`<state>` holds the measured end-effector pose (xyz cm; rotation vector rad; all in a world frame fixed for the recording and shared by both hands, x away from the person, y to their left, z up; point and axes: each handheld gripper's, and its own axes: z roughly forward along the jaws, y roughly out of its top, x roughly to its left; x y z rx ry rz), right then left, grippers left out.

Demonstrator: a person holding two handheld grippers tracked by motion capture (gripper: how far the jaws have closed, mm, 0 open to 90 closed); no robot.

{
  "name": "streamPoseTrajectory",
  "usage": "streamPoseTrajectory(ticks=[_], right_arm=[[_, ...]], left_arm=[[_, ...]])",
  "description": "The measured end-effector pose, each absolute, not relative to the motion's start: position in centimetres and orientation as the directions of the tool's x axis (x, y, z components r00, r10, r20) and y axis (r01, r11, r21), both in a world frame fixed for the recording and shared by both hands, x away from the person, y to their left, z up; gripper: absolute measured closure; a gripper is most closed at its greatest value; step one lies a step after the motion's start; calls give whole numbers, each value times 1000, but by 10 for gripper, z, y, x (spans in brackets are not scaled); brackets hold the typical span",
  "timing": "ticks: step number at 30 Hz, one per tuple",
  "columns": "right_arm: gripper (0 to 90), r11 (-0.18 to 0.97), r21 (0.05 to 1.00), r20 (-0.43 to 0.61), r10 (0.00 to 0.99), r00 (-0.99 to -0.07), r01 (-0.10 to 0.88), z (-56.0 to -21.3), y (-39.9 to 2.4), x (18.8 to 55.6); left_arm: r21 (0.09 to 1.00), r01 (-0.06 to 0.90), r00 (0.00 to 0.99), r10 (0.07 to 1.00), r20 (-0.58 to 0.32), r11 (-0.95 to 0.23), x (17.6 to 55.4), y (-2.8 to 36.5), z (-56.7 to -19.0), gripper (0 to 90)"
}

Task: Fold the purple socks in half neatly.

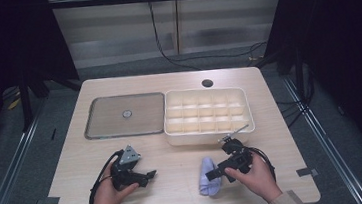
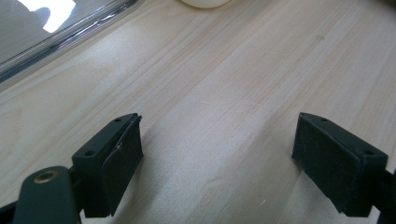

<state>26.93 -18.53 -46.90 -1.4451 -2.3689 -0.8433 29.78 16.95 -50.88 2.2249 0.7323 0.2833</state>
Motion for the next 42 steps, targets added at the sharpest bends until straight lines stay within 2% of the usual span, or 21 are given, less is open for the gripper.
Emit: streamPoseTrajectory(ticks=[7,11,15,21,27,31,35,42], right_arm=[[446,345,330,501,725,-472,879,-471,-184,269],[487,341,321,510,724,-464,884,-473,-187,271],[492,333,333,506,726,-465,882,-473,-190,275],[445,325,325,504,735,-454,888,-473,-187,277],[458,320,322,507,737,-447,891,-482,-183,278],[533,321,311,503,743,-441,895,-482,-183,278],[660,334,312,497,741,-452,890,-480,-180,278],[706,361,299,480,743,-466,883,-472,-178,280]], left_arm=[[722,410,816,578,-17,-557,298,170,-508,150],[721,408,816,578,-13,-560,298,170,-508,150],[720,409,816,578,-14,-560,298,170,-508,150],[720,411,816,578,-18,-558,298,170,-508,149],[720,408,817,577,-14,-561,299,170,-508,149],[721,412,815,579,-18,-557,298,170,-508,149],[722,413,813,581,-19,-554,298,170,-508,149],[723,414,812,583,-19,-553,298,170,-509,149]])
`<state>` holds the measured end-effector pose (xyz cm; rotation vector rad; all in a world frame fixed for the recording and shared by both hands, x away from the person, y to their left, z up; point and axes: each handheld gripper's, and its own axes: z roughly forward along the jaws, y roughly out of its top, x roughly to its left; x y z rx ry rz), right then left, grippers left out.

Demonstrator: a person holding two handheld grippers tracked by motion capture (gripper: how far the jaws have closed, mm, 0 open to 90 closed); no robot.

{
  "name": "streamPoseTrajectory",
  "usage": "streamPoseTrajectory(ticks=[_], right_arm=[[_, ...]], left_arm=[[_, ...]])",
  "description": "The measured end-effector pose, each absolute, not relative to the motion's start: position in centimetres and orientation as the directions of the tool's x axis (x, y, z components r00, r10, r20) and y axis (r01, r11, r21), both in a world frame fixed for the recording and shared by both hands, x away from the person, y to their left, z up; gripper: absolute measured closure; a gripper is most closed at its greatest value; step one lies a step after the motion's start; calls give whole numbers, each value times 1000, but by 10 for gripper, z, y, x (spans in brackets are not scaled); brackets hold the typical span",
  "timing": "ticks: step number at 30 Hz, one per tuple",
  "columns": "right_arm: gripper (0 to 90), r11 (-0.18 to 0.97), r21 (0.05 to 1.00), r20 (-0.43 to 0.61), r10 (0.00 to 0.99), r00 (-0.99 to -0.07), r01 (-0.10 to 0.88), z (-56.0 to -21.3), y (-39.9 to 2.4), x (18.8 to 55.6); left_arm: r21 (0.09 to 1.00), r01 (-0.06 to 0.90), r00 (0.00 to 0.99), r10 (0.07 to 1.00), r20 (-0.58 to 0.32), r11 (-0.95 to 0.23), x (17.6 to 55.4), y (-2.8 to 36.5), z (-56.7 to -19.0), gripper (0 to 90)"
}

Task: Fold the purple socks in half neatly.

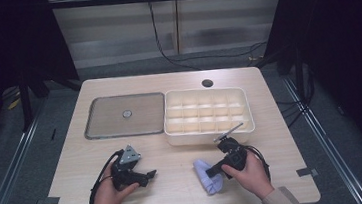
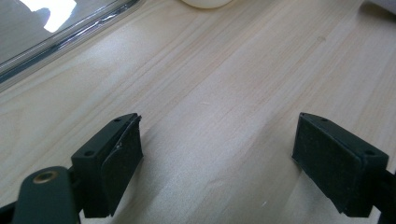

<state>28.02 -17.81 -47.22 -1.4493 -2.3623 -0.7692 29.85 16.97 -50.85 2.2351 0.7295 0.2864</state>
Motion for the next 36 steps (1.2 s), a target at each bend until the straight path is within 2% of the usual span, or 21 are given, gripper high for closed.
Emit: streamPoseTrajectory(ticks=[36], right_arm=[[708,424,294,397,761,-513,857,-430,-200,296]], left_arm=[[722,416,811,585,-19,-553,299,170,-508,149]])
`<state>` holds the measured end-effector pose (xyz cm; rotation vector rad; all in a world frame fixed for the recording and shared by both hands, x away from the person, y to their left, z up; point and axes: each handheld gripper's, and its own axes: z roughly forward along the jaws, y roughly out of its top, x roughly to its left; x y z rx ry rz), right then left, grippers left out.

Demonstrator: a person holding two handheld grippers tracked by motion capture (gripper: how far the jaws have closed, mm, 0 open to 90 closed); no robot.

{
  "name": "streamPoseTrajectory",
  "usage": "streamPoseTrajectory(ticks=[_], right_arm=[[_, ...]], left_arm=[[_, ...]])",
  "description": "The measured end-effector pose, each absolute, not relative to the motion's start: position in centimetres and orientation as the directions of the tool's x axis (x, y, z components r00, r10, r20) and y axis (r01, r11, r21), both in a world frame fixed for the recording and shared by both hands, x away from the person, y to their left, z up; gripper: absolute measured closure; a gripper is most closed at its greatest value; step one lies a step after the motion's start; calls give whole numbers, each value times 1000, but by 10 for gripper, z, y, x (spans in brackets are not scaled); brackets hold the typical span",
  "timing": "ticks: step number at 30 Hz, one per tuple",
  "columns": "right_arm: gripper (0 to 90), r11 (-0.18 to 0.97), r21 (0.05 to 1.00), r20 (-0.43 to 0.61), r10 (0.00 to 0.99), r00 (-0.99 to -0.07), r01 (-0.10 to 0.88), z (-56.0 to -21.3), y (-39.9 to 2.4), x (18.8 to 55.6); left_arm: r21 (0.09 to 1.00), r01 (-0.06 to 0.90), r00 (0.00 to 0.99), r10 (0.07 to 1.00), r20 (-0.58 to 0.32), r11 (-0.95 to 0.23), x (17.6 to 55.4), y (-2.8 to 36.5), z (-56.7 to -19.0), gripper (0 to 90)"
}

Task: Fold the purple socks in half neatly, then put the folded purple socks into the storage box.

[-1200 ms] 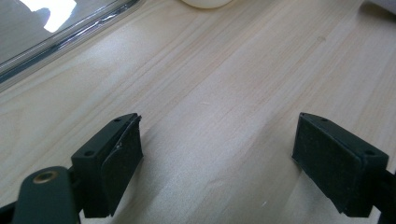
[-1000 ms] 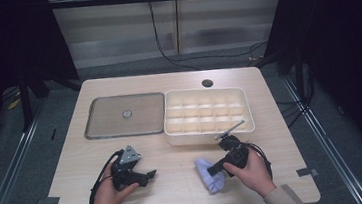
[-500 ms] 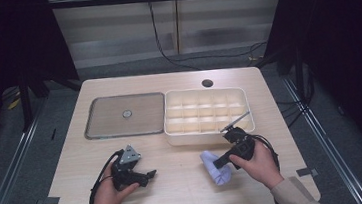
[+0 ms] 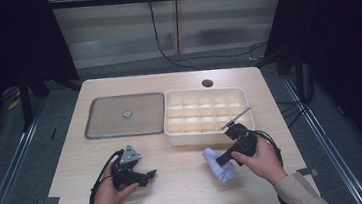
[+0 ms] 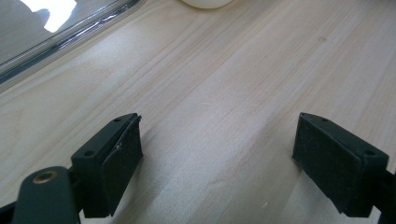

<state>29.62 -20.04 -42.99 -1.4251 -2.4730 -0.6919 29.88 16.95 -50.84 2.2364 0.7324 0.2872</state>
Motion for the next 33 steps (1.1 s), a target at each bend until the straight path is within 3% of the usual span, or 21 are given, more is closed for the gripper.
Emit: streamPoseTrajectory(ticks=[33], right_arm=[[707,449,292,357,768,-532,844,-404,-213,308]], left_arm=[[720,419,808,589,-18,-552,299,169,-508,149]])
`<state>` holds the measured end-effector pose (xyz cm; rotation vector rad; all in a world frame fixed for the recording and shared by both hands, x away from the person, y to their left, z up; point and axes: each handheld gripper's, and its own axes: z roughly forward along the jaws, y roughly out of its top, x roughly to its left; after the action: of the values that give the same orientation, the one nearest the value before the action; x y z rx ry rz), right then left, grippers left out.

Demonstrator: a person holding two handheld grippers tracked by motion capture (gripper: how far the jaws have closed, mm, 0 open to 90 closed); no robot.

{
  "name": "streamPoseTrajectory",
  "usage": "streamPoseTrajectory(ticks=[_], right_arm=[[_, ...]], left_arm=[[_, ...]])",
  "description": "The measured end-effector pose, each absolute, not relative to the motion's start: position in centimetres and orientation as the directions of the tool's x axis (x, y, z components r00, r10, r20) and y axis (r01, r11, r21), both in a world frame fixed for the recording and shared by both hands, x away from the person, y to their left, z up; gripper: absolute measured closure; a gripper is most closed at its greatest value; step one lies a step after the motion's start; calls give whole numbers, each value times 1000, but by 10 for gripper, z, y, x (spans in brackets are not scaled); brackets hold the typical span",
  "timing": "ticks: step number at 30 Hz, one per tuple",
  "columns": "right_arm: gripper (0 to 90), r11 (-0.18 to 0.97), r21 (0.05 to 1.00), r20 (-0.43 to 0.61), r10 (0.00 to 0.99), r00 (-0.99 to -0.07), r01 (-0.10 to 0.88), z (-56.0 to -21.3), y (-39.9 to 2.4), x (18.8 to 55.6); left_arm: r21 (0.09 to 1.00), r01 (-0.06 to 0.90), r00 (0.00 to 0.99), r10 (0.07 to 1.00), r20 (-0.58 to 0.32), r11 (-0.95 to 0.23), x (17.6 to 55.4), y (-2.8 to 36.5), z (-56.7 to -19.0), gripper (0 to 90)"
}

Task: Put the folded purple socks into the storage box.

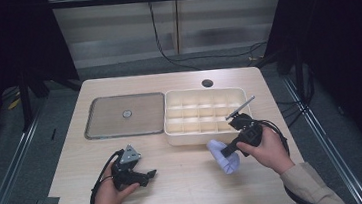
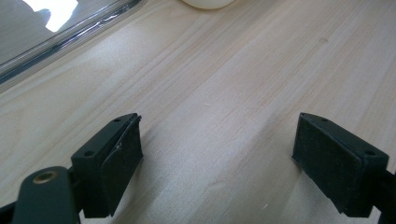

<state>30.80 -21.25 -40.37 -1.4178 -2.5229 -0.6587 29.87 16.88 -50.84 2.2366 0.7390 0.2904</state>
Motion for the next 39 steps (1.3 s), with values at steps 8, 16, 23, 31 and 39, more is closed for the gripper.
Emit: streamPoseTrajectory(ticks=[8,16,23,31,39], right_arm=[[706,453,293,340,773,-535,842,-396,-217,313],[704,463,289,321,778,-540,838,-389,-218,319],[705,461,293,302,787,-538,838,-380,-222,325],[703,457,292,286,797,-532,840,-367,-225,332],[702,452,284,279,804,-525,845,-365,-228,340]], left_arm=[[720,416,809,588,-13,-556,299,168,-508,148],[720,415,809,588,-12,-556,299,168,-508,148],[727,423,803,595,-25,-541,299,168,-509,148],[726,420,804,594,-20,-545,299,168,-509,148],[726,420,804,594,-20,-544,299,168,-509,148]])
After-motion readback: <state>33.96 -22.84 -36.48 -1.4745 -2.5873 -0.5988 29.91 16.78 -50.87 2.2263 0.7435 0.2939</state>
